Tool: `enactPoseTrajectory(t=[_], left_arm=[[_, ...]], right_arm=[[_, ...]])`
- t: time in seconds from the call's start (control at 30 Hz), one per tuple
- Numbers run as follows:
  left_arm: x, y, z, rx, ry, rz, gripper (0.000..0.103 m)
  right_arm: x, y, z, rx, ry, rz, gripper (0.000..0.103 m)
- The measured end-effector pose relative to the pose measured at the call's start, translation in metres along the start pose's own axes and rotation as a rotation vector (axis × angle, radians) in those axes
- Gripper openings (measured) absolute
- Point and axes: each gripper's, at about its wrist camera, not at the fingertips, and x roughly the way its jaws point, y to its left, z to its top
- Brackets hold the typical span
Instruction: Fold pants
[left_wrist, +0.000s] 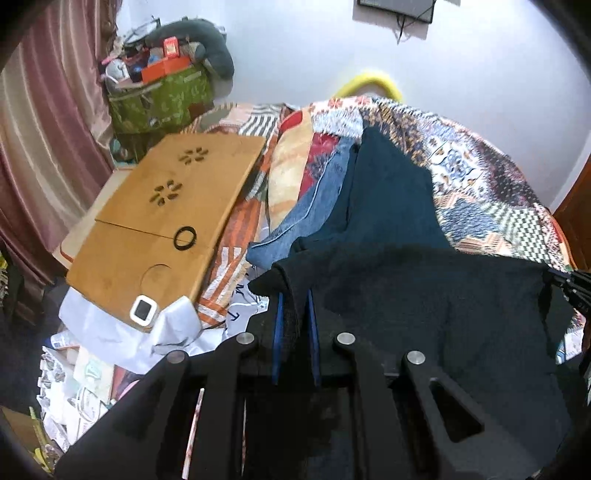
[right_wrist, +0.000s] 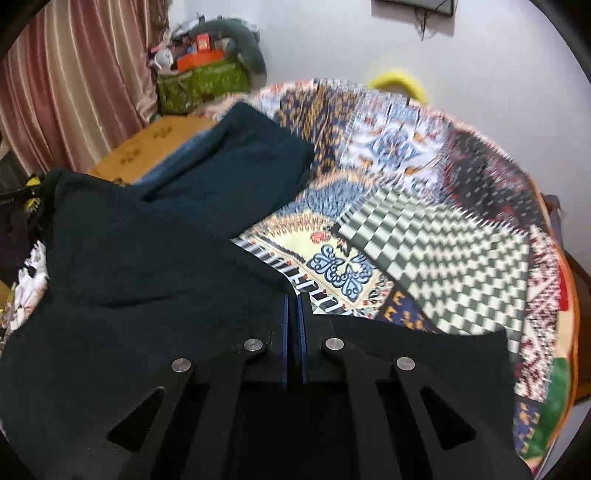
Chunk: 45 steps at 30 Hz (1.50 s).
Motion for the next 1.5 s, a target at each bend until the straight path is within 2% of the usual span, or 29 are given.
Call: enactPoseTrajectory(t=[0.17, 0.27, 0.5, 0.8, 1.0, 1.1, 1.23, 1.3, 1.4, 1.47, 1.5], left_arm=[[-0.045, 0.003, -0.021, -0.005, -0.035, -0.030, 0.011], [-0.070, 0.005, -0.040, 0.005, -0.047, -0.031, 0.008], [-0.105, 0.019, -0.089, -0.017, -0.039, -0.047, 0.005], [-0.125, 0.045, -0.149, -0.070, -0.010, -0.024, 0.000], [-0.116, 0.059, -0.187, -0.110, 0.072, -0.036, 0.000], [-0.112, 0.062, -0.197, -0.139, 0.095, -0.063, 0.000], [-0.111, 0.056, -0.197, -0.123, 0.096, -0.039, 0.001], [-0.112, 0.051, -0.191, -0.105, 0.089, -0.036, 0.002], [-0.115, 0.040, -0.182, -0.077, 0.071, -0.038, 0.011], [-0.117, 0.029, -0.175, -0.055, 0.054, -0.040, 0.027], [-0.118, 0.025, -0.171, -0.045, 0.044, -0.040, 0.036]], right_arm=[[-0.050, 0.016, -0.008, -0.011, -0.045, -0.004, 0.004], [-0.080, 0.032, -0.026, -0.020, -0.068, -0.004, 0.003], [-0.123, 0.064, -0.068, -0.024, -0.103, 0.028, 0.003], [-0.144, 0.092, -0.125, 0.007, -0.096, 0.079, 0.003], [-0.138, 0.102, -0.165, 0.040, -0.046, 0.089, 0.003], [-0.133, 0.103, -0.177, 0.063, -0.011, 0.083, 0.003], [-0.144, 0.106, -0.177, 0.055, -0.021, 0.068, 0.004], [-0.156, 0.103, -0.171, 0.060, -0.043, 0.066, 0.004], [-0.171, 0.099, -0.161, 0.070, -0.082, 0.067, 0.006], [-0.176, 0.096, -0.152, 0.075, -0.103, 0.064, 0.012], [-0.177, 0.095, -0.146, 0.075, -0.112, 0.060, 0.019]])
